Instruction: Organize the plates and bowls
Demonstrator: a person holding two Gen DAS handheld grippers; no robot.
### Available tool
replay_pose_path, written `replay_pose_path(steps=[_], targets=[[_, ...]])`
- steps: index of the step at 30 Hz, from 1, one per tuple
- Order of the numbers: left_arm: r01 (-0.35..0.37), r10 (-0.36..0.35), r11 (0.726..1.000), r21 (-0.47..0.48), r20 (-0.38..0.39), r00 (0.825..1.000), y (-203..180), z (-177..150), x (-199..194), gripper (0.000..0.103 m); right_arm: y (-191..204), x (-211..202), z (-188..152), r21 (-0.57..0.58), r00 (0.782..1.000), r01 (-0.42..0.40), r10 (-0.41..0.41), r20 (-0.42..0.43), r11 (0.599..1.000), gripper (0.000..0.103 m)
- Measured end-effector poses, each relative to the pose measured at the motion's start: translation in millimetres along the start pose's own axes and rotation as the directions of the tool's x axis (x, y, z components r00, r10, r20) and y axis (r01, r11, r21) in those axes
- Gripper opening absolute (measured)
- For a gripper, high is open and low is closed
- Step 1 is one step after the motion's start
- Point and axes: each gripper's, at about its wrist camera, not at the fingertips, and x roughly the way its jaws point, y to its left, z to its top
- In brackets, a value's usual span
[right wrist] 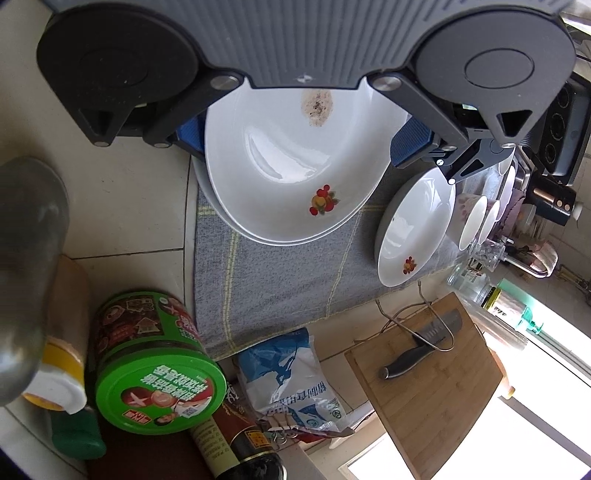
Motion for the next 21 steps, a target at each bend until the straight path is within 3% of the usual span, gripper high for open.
replay_pose_path(steps=[21], targets=[[-0.027, 0.028, 0.998, -0.055, 0.020, 0.999, -4, -3, -3, 0.100, 12, -17, -23, -0.010, 0.994, 0.103, -0.103, 0.038, 0.995, 0.102]])
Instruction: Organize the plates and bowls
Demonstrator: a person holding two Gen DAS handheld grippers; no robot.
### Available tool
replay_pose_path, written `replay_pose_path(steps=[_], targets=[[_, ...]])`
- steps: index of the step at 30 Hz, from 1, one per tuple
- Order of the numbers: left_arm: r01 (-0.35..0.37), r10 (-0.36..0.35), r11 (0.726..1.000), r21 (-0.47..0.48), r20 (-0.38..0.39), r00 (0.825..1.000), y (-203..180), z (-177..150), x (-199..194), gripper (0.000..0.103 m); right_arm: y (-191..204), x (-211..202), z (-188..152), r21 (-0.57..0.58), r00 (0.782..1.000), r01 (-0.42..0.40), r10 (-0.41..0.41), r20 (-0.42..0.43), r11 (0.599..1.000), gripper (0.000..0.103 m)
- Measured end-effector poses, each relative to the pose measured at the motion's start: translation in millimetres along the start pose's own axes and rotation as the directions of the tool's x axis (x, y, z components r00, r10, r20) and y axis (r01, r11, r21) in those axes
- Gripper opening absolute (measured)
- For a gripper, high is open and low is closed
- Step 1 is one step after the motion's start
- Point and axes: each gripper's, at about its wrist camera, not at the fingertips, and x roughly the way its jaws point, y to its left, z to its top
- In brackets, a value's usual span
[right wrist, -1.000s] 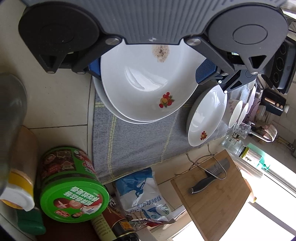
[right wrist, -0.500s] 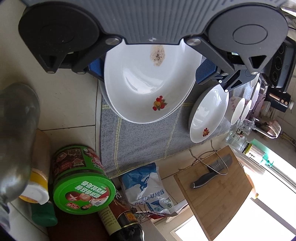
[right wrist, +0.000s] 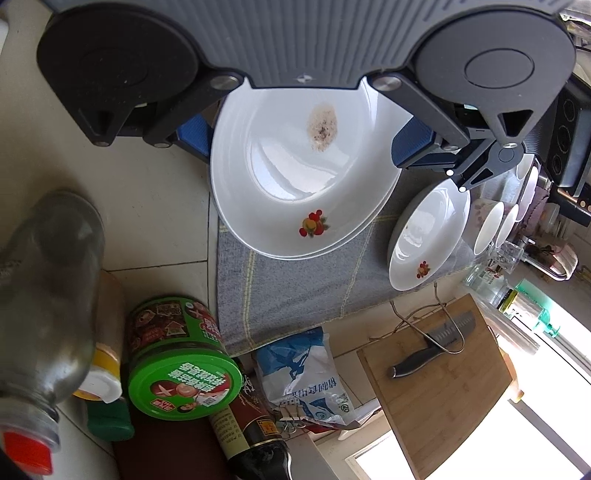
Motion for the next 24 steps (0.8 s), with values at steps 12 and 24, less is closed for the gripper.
replay_pose_path(steps=[12, 24], targets=[[-0.015, 0.016, 0.999, -0.032, 0.024, 1.000, -3, -3, -7, 0.101, 16, -19, -11, -0.038, 0.997, 0.052, -0.050, 0.061, 0.998, 0.103], [-0.180, 0.200, 0.965, -0.193, 0.091, 0.976, 1, -15, -54, 0.101, 83, -17, -14, -0.328, 0.971, 0.207, -0.151, 0.187, 0.922, 0.103]])
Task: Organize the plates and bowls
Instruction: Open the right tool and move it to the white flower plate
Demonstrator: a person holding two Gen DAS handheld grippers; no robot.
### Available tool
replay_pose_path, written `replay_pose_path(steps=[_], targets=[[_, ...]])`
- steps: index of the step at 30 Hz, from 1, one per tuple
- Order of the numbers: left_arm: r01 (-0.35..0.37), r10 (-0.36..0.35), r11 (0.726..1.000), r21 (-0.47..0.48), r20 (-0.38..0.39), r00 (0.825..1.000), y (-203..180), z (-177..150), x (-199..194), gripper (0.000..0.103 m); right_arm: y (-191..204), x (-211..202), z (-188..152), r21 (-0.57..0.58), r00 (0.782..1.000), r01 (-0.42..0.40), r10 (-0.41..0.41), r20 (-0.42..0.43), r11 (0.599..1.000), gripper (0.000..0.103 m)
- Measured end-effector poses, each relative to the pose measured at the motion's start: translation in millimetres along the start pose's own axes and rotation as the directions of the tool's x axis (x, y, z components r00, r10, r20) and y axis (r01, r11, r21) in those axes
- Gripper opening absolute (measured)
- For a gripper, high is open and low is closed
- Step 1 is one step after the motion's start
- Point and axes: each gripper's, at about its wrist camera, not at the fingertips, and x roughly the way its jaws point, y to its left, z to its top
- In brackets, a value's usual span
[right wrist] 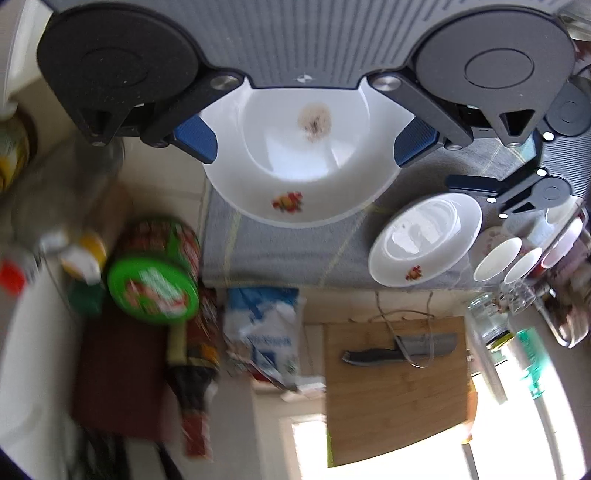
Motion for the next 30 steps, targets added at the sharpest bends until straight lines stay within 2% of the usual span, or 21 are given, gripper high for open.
replay_pose_path(steps=[6, 11, 14, 22, 30], targets=[[-0.130, 0.130, 0.988, -0.084, -0.005, 0.991, 20, -18, -25, 0.102, 25, 7, 7, -0.060, 0.998, 0.039, -0.036, 0.046, 0.997, 0.103], [-0.220, 0.219, 0.971, -0.095, -0.019, 0.976, 46, -35, -32, 0.102, 43, 15, 12, -0.038, 0.995, 0.079, -0.077, 0.068, 0.996, 0.103], [-0.266, 0.264, 0.960, -0.083, -0.038, 0.964, 60, -41, -29, 0.102, 57, 19, 13, -0.029, 0.989, 0.136, -0.134, 0.059, 0.990, 0.103], [-0.254, 0.250, 0.961, -0.105, -0.050, 0.967, 85, -61, -15, 0.102, 91, 28, 15, -0.085, 0.977, 0.214, -0.212, 0.035, 0.973, 0.103], [-0.245, 0.241, 0.958, -0.148, -0.048, 0.969, 100, -65, -3, 0.102, 113, 39, 18, -0.072, 0.987, 0.162, -0.163, -0.007, 0.984, 0.103]])
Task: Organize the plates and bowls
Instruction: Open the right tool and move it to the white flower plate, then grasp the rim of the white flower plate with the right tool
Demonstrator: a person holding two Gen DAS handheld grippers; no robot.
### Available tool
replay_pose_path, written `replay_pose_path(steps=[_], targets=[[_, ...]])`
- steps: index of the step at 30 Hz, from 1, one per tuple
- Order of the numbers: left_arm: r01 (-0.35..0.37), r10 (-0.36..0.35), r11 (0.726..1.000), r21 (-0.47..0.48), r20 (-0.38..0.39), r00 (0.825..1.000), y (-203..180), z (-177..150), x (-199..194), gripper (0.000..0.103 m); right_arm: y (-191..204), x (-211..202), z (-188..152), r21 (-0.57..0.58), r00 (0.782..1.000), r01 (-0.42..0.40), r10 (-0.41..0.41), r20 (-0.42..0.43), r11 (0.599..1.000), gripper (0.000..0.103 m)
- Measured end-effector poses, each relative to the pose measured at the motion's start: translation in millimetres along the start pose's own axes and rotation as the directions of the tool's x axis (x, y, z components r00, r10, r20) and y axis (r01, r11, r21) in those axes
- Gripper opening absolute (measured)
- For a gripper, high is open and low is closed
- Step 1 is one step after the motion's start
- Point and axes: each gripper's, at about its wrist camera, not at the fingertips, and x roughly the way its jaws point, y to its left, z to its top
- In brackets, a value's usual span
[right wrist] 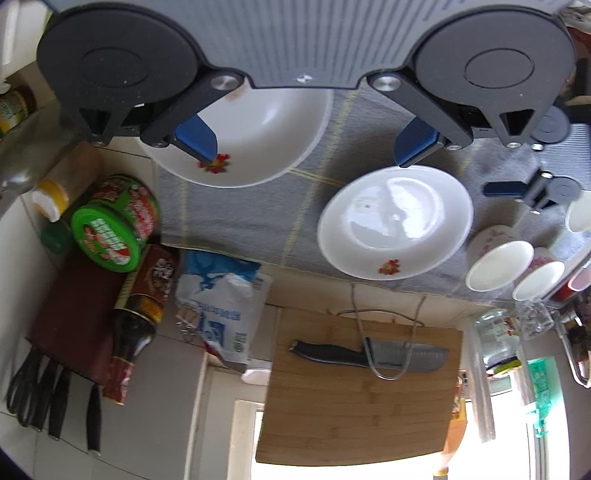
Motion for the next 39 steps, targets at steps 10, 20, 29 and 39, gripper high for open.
replay_pose_path(steps=[10, 20, 29, 39], targets=[[-0.006, 0.005, 1.000, -0.012, -0.011, 1.000, 7, 3, 16, 0.102, 12, 16, 15, -0.045, 0.999, -0.046, 0.045, -0.022, 0.998, 0.103], [-0.001, 0.001, 1.000, 0.005, 0.011, 1.000, 5, 10, 26, 0.103, 9, 61, 47, -0.089, 0.978, -0.203, 0.198, -0.066, 0.975, 0.103], [-0.024, 0.024, 1.000, -0.019, 0.019, 1.000, 5, 13, 31, 0.103, 6, 127, 74, -0.114, 0.936, -0.329, 0.307, -0.171, 0.938, 0.103], [-0.040, 0.040, 0.998, -0.038, 0.009, 0.999, 6, 16, 34, 0.103, 4, 180, 94, -0.118, 0.888, -0.422, 0.384, -0.254, 0.899, 0.103]])
